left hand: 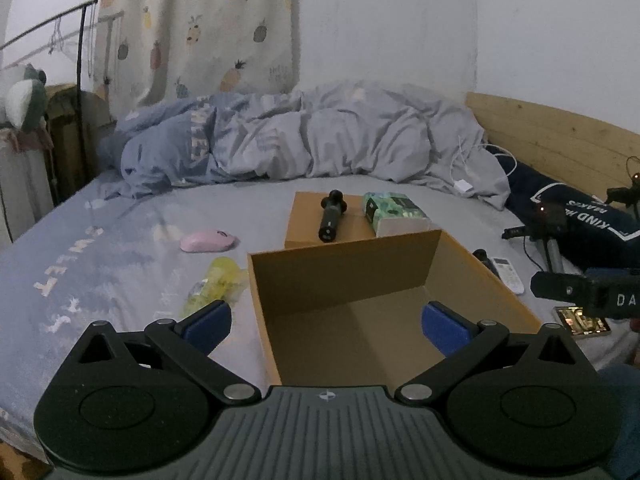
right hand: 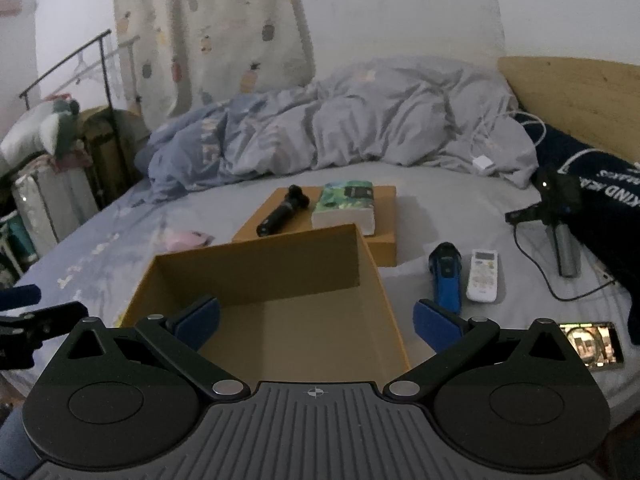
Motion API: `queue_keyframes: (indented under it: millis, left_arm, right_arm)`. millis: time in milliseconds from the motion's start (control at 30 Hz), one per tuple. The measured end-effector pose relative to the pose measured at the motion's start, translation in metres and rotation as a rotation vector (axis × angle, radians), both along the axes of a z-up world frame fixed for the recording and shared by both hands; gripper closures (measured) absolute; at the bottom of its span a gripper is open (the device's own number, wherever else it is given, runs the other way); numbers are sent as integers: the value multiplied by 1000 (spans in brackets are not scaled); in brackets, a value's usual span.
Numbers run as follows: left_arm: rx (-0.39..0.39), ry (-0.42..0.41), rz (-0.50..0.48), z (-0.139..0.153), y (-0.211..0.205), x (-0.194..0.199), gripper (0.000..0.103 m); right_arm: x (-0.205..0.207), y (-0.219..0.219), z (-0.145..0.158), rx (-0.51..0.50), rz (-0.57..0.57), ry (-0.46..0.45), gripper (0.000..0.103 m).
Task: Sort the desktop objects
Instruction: 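Move the left tool toward the yellow plastic bottle lying on the sheet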
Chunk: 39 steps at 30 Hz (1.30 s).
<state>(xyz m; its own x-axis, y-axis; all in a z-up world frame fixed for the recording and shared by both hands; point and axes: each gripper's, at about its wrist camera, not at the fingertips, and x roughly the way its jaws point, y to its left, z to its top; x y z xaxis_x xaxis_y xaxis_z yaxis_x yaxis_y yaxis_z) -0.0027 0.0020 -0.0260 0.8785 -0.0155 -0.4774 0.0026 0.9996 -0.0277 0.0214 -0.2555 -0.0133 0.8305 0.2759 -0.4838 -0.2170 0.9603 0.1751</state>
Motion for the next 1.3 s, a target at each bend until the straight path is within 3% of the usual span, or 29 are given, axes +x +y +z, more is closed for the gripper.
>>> queue_keyframes:
  millis: [900, 1300]
  left_arm:
    - [-145, 59, 163, -20, 70, 36, 0]
    - [-169, 55, 213, -25, 88, 51, 0]
  right_arm:
    - [37, 7, -38, 59, 66, 137, 0]
    - [50, 12, -45, 75, 72, 191, 0]
